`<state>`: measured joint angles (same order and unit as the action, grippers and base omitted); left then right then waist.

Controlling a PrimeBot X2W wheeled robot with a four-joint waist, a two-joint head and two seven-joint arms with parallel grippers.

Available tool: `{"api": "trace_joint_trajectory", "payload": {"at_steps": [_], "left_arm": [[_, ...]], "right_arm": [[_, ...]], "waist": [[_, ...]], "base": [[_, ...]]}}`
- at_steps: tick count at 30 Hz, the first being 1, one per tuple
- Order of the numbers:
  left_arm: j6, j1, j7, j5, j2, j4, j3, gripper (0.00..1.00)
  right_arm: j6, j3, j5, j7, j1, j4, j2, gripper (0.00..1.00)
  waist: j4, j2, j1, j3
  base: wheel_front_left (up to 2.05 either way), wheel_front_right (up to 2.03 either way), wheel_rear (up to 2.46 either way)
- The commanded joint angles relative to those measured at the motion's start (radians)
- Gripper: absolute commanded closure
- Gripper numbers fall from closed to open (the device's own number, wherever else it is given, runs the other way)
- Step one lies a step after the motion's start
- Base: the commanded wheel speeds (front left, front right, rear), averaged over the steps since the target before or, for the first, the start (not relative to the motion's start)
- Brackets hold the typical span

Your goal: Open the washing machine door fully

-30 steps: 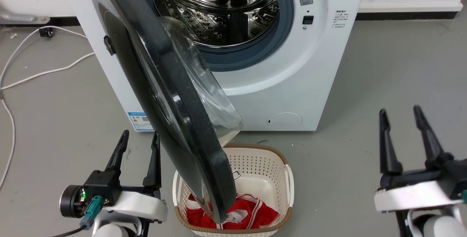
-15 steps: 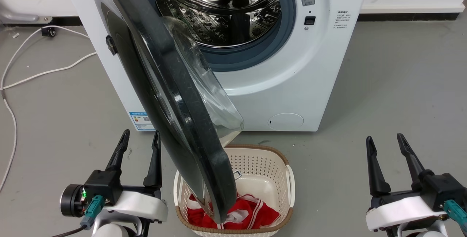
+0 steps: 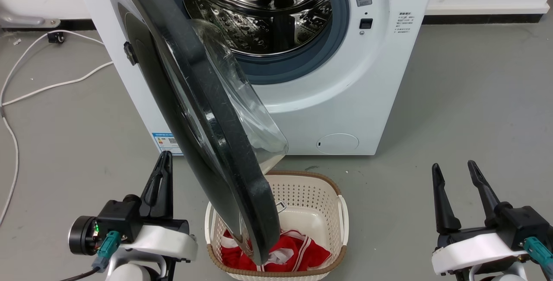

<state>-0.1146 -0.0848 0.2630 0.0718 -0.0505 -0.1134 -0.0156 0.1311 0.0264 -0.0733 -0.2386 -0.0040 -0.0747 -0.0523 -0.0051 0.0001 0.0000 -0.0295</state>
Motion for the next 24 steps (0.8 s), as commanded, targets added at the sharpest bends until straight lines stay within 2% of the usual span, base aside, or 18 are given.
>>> {"api": "trace_joint_trajectory", "payload": {"at_steps": [1,11,18,24], "left_arm": [[-0.003,-0.009,0.003,-0.007,0.0,0.009,-0.007,1.0],[0.01,-0.044,0.002,0.003,0.0,0.126,-0.032,1.0],[0.024,-0.113,0.002,-0.011,0.0,0.324,-0.048,1.0],[0.019,-0.167,0.002,-0.03,0.0,0.492,-0.017,1.0]], "right_arm": [[-0.001,-0.001,-0.007,-0.004,-0.014,-0.005,0.004,0.0],[-0.001,0.003,-0.019,-0.004,-0.016,-0.01,0.004,0.0],[-0.001,0.006,-0.027,-0.005,-0.017,-0.011,0.004,0.0],[-0.001,0.006,-0.034,-0.005,-0.021,-0.015,0.004,0.0]], "waist": [[-0.001,-0.0001,0.0,0.0],[0.0,-0.0001,0.0,-0.004],[0.004,-0.0001,0.0,-0.005],[0.001,-0.0001,0.0,-0.004]], "base": [[0.0,0.0,0.0],[0.0,0.0,0.0],[0.0,0.0,0.0],[0.0,0.0,0.0]]}}
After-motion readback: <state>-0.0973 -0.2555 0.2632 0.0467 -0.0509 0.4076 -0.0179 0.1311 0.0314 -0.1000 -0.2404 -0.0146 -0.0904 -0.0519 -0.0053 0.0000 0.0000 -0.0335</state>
